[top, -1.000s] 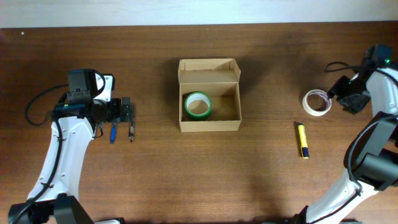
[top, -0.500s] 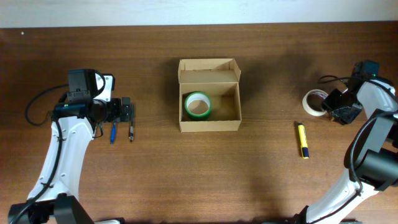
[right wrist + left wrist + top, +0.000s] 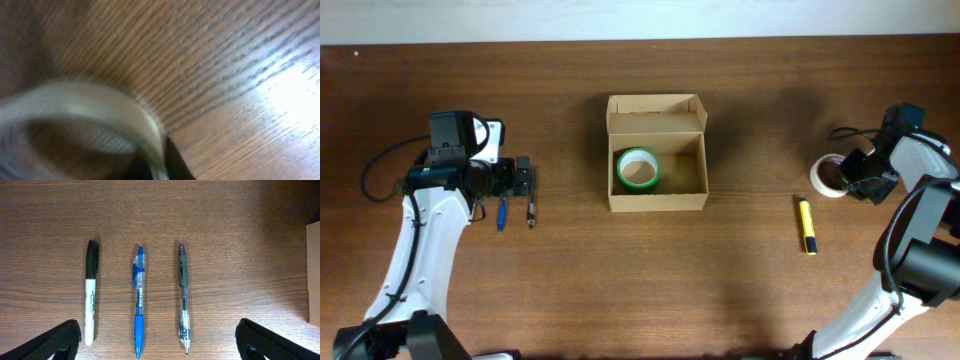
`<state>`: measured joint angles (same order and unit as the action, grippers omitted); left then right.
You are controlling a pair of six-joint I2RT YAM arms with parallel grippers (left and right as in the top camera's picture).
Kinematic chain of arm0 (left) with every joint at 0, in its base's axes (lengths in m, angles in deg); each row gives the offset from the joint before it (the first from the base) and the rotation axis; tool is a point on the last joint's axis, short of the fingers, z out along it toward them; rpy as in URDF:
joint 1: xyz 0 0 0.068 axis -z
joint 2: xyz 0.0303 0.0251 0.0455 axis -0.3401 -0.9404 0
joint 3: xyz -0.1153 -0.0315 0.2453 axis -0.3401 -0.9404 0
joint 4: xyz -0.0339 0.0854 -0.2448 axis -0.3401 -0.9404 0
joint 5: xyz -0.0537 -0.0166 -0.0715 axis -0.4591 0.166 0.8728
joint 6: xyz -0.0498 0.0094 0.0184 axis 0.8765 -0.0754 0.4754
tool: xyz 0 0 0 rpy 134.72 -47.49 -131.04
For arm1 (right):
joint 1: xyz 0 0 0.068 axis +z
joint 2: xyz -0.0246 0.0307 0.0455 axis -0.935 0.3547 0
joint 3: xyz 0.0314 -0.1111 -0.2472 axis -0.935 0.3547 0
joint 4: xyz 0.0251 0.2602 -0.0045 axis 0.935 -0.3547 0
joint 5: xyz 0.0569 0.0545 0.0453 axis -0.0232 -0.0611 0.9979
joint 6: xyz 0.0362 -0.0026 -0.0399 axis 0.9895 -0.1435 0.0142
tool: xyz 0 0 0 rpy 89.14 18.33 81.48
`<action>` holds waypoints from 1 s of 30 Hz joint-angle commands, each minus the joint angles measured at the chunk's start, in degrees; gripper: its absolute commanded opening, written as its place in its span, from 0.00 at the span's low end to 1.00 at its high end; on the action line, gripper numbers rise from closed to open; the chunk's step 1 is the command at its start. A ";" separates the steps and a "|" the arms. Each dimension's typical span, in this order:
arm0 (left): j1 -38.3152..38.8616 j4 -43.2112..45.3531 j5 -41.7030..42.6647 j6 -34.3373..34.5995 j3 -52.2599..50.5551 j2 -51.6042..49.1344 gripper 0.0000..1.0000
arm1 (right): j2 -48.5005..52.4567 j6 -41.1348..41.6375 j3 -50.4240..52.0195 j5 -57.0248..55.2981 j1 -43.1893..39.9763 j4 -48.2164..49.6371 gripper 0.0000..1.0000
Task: Pack container
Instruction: 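Grasp the white tape roll with the right gripper, then place the white tape roll into the box and withdraw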
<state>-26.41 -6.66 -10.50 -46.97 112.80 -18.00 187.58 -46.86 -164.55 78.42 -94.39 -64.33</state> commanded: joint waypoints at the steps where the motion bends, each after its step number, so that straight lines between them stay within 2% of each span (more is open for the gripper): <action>1: -0.17 -0.02 0.63 -0.94 1.05 -0.39 0.99 | 1.05 0.35 0.85 1.66 0.09 -1.38 0.04; 5: -0.17 -0.02 0.63 -0.94 1.05 -0.39 0.99 | 0.28 -1.86 -2.47 8.83 0.22 -5.84 0.04; 6: -0.17 -0.04 0.63 -0.94 1.05 -0.39 0.99 | -0.79 -6.08 -6.29 14.80 0.66 -10.03 0.04; 9: -0.17 -0.02 0.63 -0.94 1.05 -0.39 0.99 | -3.80 -12.00 -14.71 21.84 2.82 -18.21 0.04; 15: -0.17 -0.04 0.63 -0.94 1.05 -0.39 0.99 | -10.69 -23.63 -35.06 22.16 14.43 -31.19 0.04; 20: -0.17 -0.02 0.63 -0.94 1.05 -0.39 0.99 | -12.13 -32.54 -48.24 12.46 32.15 -34.32 0.04; 25: -0.17 -0.02 0.63 -0.94 1.05 -0.39 0.99 | -10.47 -38.88 -47.39 -3.17 48.24 -29.75 0.04; 27: -0.17 -0.02 0.63 -0.94 1.05 -0.39 0.99 | -6.64 -41.72 -46.42 -4.70 53.05 -27.45 0.04; 30: -0.17 -0.02 0.63 -0.94 1.05 -0.39 0.99 | -1.62 -42.14 -46.40 -4.68 55.10 -26.58 0.04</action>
<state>-26.41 -6.66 -10.50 -46.97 112.80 -18.00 179.45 -85.06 -212.28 79.03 -41.37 -91.48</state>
